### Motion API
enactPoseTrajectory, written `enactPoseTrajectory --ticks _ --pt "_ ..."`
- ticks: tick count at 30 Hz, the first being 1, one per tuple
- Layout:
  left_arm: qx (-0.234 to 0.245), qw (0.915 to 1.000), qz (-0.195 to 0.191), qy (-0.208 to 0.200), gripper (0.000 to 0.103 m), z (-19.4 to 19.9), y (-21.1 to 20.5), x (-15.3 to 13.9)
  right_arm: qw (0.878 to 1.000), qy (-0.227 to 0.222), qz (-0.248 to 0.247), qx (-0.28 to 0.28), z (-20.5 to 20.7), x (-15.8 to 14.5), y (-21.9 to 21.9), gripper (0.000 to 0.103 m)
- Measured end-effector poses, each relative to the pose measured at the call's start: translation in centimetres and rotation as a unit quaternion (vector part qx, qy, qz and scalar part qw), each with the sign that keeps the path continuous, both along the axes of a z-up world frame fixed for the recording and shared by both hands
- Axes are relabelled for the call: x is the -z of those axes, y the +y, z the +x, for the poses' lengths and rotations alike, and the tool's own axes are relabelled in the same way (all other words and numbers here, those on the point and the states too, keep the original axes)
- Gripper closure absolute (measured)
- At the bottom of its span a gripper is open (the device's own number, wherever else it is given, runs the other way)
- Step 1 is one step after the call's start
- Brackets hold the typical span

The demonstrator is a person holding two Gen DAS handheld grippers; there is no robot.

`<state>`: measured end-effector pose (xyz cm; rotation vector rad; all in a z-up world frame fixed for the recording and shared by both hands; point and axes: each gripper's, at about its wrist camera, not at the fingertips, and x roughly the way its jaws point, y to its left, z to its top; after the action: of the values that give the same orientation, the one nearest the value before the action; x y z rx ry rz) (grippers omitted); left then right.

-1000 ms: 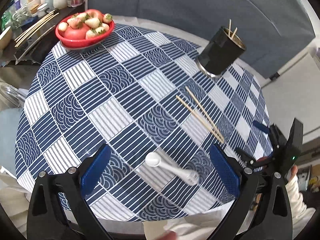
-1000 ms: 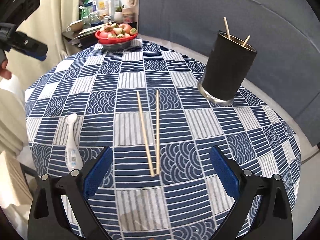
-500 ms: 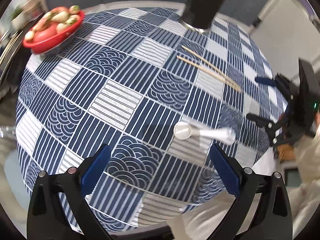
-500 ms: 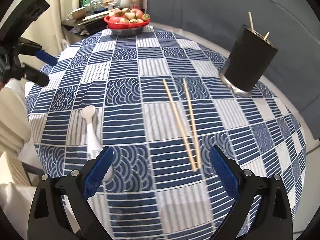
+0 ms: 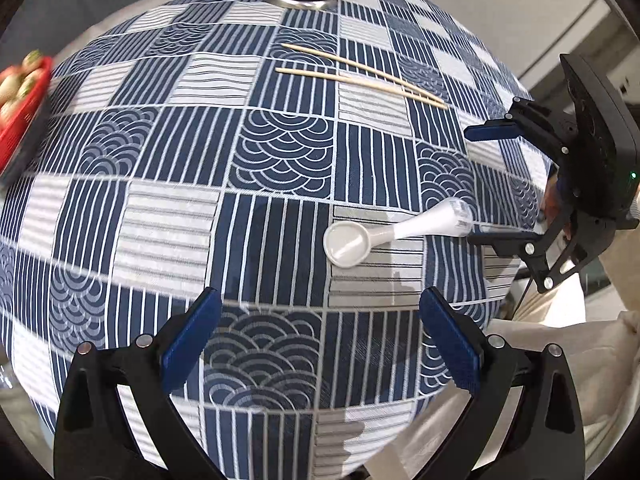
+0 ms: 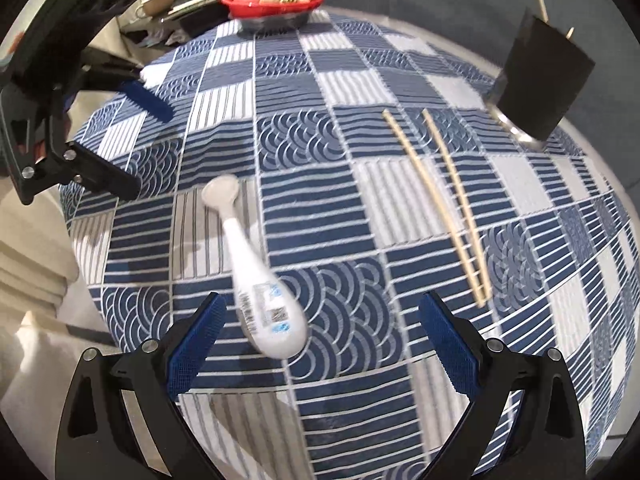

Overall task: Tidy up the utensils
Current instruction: 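Grasp the labeled white spoon with right tool while left tool approaches it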

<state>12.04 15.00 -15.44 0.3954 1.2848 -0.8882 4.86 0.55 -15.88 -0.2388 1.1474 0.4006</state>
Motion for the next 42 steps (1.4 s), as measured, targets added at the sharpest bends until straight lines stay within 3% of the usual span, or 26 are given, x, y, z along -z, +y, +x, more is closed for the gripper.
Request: enactPoseTrajectory --ticks 11,15,17,22,28,31,33,34,35,39,42 --pt "0.12 0.9922 0.025 -0.021 0.006 0.4 -3.2 2.7 1.0 0.027 0.0 0.014 0.6 2.3 1.0 0.01" --pt "0.156 0.985 0.048 -0.054 0.006 0.1 -4.3 3.2 0.999 0.031 0.001 0.025 1.2 2.5 0.8 0.007" --pt "0.185 0.9767 0.065 -0.088 0.004 -0.8 -4.7 3.7 0.999 0.031 0.001 0.02 1.3 2.5 0.8 0.007" --pt "0.196 0.975 0.042 -0.097 0.004 -0.8 -4.5 3.8 1.0 0.03 0.003 0.007 1.2 2.6 0.7 0.006" --pt "0.159 0.9812 0.033 -0.104 0.005 -0.9 -3.3 3.8 1.0 0.026 0.001 0.016 0.7 2.5 0.7 0.007" --pt "0.187 0.9764 0.034 -0.103 0.007 -2.0 -3.2 3.5 1.0 0.025 -0.005 0.015 0.6 2.4 0.9 0.009" --pt "0.206 0.9727 0.03 -0.102 0.02 -2.2 -3.3 3.1 1.0 0.021 -0.011 0.006 0.4 2.2 1.1 0.011" --pt "0.214 0.9713 0.031 -0.1 0.023 -2.4 -3.6 3.0 1.0 0.023 -0.005 -0.002 0.3 2.0 1.2 0.016" --pt "0.225 0.9689 0.034 -0.098 0.024 -2.5 -3.9 2.9 1.0 0.024 0.002 -0.005 0.3 1.9 1.2 0.027" --pt "0.256 0.9615 0.035 -0.094 0.049 -2.8 -4.8 2.4 1.0 0.021 0.005 -0.01 0.6 1.2 1.3 0.06" --pt "0.28 0.9543 0.045 -0.094 0.068 -2.9 -5.7 2.1 1.0 0.022 0.002 -0.019 0.6 1.1 1.7 0.065"
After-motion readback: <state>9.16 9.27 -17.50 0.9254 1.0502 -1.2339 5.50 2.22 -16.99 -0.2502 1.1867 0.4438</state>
